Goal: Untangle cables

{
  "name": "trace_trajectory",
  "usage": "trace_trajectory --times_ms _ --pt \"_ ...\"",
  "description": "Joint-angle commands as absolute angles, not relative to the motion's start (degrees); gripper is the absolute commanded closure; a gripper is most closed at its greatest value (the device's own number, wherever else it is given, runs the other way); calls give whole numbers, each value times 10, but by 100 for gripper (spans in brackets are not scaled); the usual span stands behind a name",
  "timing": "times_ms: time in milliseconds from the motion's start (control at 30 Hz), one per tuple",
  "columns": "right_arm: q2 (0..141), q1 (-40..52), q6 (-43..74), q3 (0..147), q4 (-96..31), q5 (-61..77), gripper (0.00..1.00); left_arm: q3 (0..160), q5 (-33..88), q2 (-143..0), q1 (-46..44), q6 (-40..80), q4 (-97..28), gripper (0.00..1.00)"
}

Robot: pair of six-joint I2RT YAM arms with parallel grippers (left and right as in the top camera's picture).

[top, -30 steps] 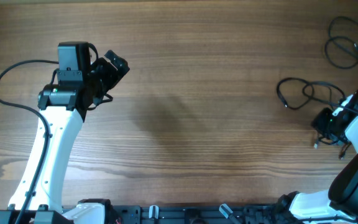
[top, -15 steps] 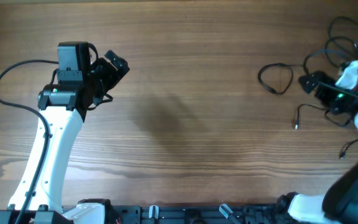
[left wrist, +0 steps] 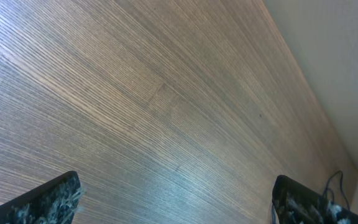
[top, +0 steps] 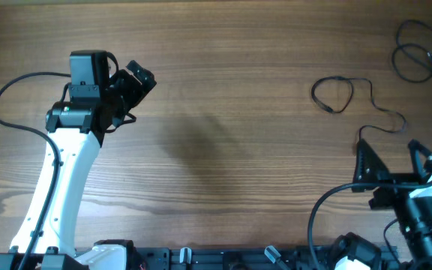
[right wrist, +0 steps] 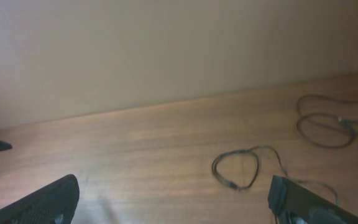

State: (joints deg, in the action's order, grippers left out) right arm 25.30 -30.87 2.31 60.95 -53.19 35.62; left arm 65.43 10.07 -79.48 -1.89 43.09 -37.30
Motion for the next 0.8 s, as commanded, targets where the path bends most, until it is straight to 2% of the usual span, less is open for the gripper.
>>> trace_trajectory --times_ms 0,100,300,533,767 --pt "241 -307 60 609 -557 361 0 657 93 -788 -21 420 -371 0" --pt "241 -295 153 608 -578 359 0 657 93 -788 -21 420 -371 0" --pt "242 -276 149 606 -580 331 0 657 93 -788 -21 420 -371 0" --pt "241 -248 -18 606 -588 337 0 657 93 -788 -21 420 -371 0" --pt "232 -188 -56 572 -548 322 0 657 93 -788 -21 420 -371 0"
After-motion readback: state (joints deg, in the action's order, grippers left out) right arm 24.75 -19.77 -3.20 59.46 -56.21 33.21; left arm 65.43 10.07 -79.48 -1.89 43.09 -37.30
